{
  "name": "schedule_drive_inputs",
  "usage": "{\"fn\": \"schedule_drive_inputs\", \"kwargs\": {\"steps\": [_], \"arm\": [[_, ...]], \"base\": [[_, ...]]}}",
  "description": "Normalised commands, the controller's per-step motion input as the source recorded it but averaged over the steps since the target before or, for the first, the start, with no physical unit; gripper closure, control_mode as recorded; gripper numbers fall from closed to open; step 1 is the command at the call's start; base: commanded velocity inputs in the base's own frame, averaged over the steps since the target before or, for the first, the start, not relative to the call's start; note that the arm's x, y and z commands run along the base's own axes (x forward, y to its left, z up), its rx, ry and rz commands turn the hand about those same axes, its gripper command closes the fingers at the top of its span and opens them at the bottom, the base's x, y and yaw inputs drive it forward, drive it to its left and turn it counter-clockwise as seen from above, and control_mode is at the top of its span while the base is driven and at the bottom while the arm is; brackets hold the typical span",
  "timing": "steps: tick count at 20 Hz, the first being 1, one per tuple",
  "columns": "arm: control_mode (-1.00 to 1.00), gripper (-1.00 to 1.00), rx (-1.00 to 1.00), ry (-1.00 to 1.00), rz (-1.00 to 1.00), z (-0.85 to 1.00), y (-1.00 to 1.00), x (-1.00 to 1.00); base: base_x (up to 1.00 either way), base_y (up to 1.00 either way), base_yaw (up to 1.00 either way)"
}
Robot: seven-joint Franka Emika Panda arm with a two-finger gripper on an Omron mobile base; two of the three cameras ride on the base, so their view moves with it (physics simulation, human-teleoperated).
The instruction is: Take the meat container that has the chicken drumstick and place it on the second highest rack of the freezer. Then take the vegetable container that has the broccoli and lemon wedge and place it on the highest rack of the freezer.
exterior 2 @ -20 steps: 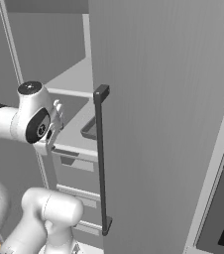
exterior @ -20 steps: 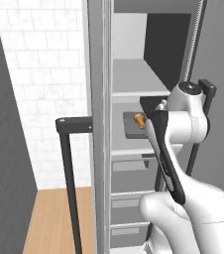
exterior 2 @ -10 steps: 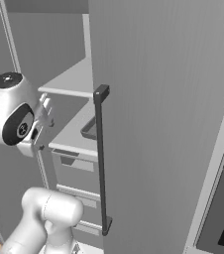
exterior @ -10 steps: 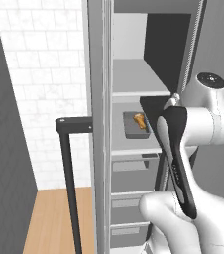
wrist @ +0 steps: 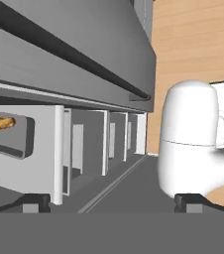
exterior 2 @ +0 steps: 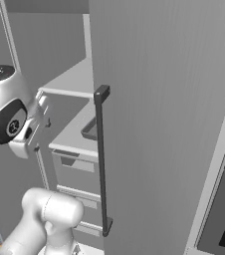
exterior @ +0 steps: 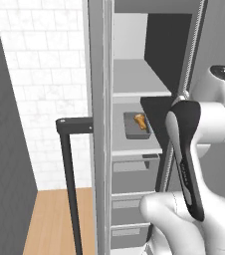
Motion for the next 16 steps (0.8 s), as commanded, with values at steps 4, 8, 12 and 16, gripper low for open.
{"fn": "schedule_drive_inputs", "kwargs": {"steps": [4,8,12,16], "arm": [[1.00,-1.00,-0.01,0.00,0.00,0.00,-0.04,-0.20],[1.00,-1.00,0.00,0.00,0.00,0.00,0.00,0.00],[1.00,-1.00,0.00,0.00,0.00,0.00,0.00,0.00],[1.00,-1.00,0.00,0.00,0.00,0.00,0.00,0.00]], "base": [[-0.13,0.00,0.00],[-0.97,-0.02,0.00],[-1.00,-0.16,0.00],[-0.66,-0.60,-0.08]]}}
